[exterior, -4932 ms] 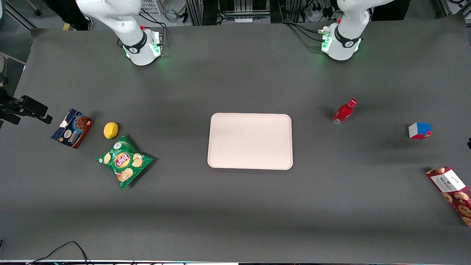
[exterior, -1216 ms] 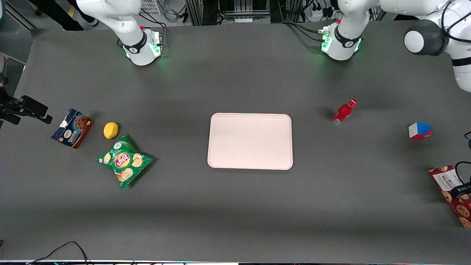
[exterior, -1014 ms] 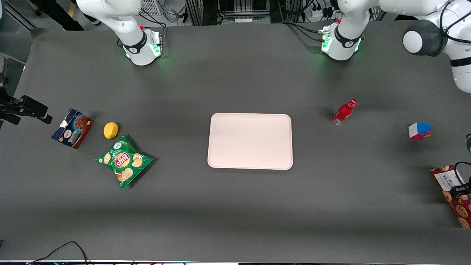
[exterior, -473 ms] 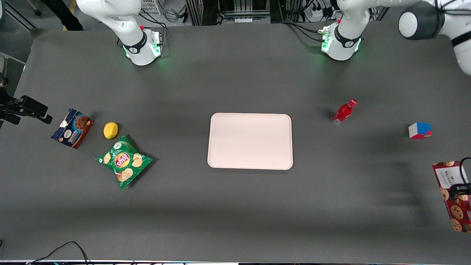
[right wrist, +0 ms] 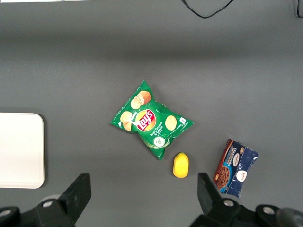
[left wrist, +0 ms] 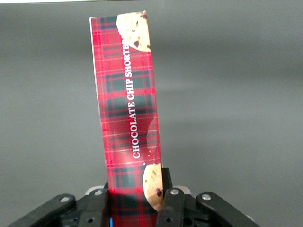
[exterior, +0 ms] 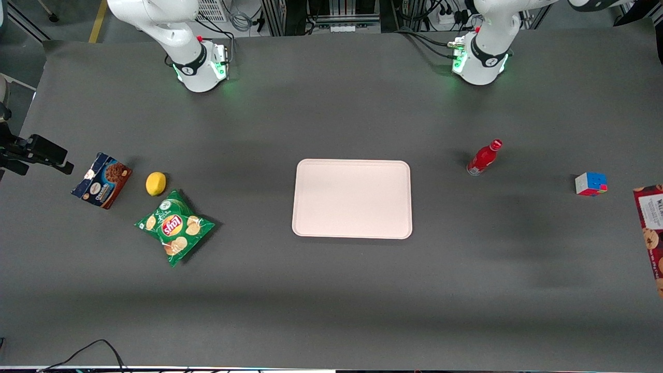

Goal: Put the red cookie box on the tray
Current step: 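Carry the upright cookie box with the left gripper over the white tray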

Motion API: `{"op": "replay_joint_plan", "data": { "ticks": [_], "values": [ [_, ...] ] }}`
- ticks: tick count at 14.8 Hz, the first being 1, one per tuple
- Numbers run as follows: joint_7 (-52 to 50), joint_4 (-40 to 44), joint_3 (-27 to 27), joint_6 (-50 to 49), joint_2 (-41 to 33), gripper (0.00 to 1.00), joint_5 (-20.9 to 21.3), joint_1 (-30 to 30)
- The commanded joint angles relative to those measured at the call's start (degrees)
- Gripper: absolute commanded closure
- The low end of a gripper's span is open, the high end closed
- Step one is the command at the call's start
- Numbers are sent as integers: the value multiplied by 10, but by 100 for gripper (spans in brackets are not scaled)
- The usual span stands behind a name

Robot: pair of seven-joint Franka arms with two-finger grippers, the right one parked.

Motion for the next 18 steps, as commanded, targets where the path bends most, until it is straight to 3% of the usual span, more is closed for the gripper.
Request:
{"op": "replay_joint_plan", "data": {
  "ticks": [1, 4, 10, 15, 18],
  "values": [
    [-4, -14, 4, -10, -14, 88, 4, -24],
    [-119, -20, -4, -48, -30, 88, 0, -64],
    [-332, -47, -79, -82, -71, 86, 7, -147],
    [-496, -69, -79, -43, -84, 89, 8, -288],
    [-566, -100, -80, -5, -92, 89, 55, -381]
  ]
}}
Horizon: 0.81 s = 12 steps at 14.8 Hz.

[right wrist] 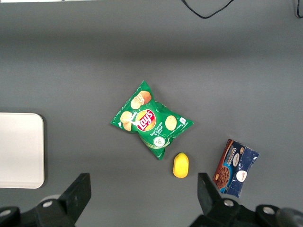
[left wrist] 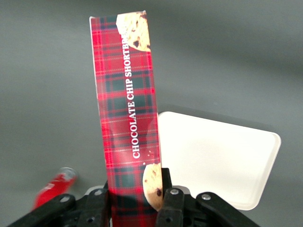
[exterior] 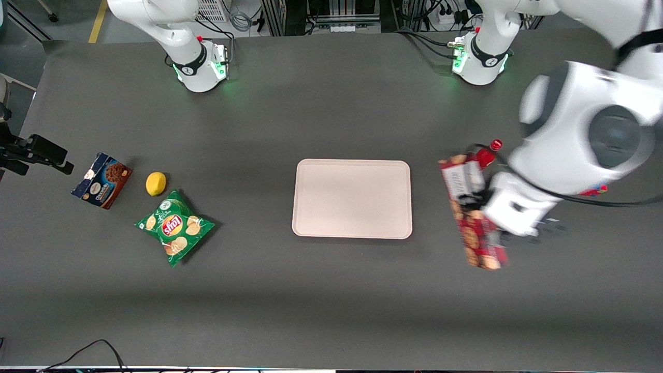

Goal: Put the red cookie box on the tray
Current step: 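Carry the upright cookie box with the left gripper over the white tray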

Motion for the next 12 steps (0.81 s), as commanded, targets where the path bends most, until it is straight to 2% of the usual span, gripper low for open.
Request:
{"op": "replay_joint_plan", "data": {
  "ticks": [1, 2, 5, 9, 12],
  "values": [
    [-62, -66, 12, 47, -36, 89, 54, -103],
    [-63, -75, 12, 59, -36, 88, 60, -127],
    [-66, -135, 8, 135, -39, 88, 123, -189],
    [-68, -262, -9, 291, -59, 88, 129, -199],
    [-57, -308, -9, 331, -65, 86, 129, -199]
  ]
}}
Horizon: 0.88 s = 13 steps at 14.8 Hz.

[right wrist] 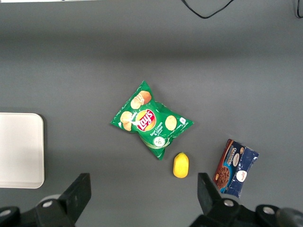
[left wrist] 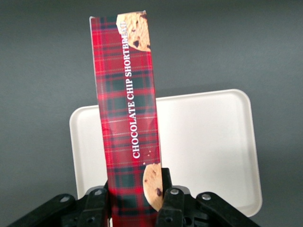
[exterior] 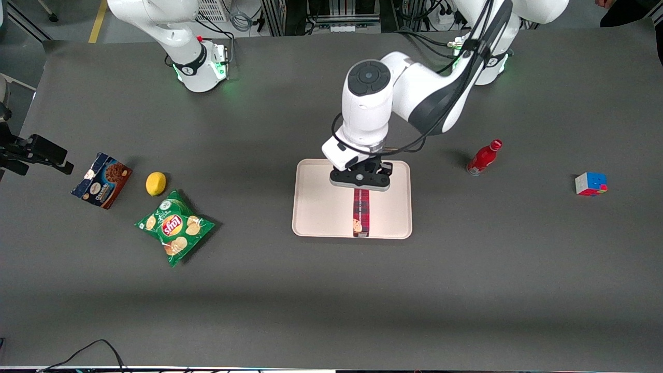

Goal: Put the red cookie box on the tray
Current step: 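Carry the upright cookie box with the left gripper over the white tray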

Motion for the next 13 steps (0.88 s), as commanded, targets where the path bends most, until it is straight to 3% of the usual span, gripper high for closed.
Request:
{"op": "replay_joint_plan", "data": {
  "ticks": [1, 4, 8, 13],
  "values": [
    [9, -84, 2, 36, -49, 86, 9, 3],
    [6, -123, 3, 51, -53, 85, 9, 6],
    [9, -223, 9, 155, -75, 85, 9, 20],
    [11, -252, 9, 189, -68, 84, 9, 37]
  ]
}}
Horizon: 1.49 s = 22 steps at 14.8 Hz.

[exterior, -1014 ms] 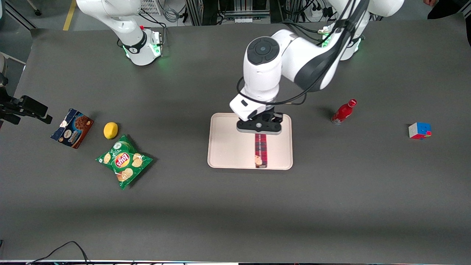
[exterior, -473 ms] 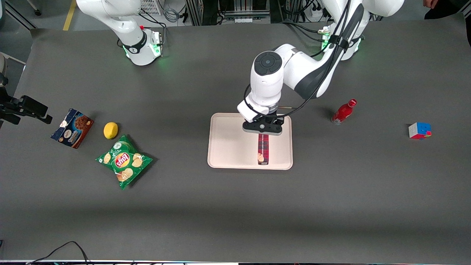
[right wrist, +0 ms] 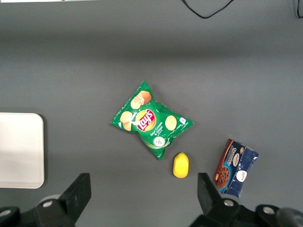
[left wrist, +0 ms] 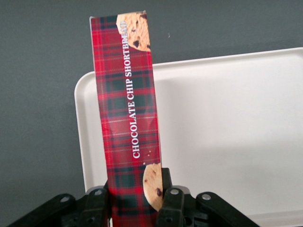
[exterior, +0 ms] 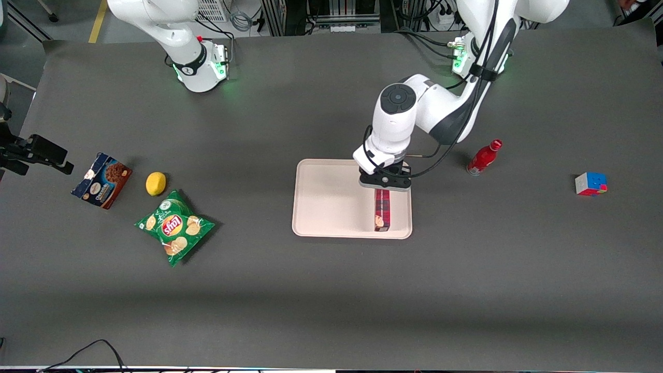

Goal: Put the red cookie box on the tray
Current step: 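Lower the cookie box onto the tray and open the left gripper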

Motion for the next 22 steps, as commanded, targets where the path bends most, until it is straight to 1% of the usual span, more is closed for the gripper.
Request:
{"op": "replay_joint_plan", "data": {
  "ticks": [1, 5, 10, 16, 17, 18, 19, 20, 22],
  "values": [
    [14, -35, -1, 14, -25, 84, 6, 17],
    [19, -44, 1, 18, -14, 83, 6, 28],
    [19, -83, 2, 99, 3, 82, 6, 29],
    [20, -102, 2, 130, 11, 81, 6, 28],
    [20, -102, 2, 134, 12, 79, 6, 28],
    [20, -102, 2, 137, 13, 72, 6, 28],
    [20, -102, 2, 139, 17, 54, 6, 28],
    [20, -102, 2, 142, 18, 41, 6, 28],
    [19, -101, 2, 146, 22, 24, 6, 28]
  ]
}}
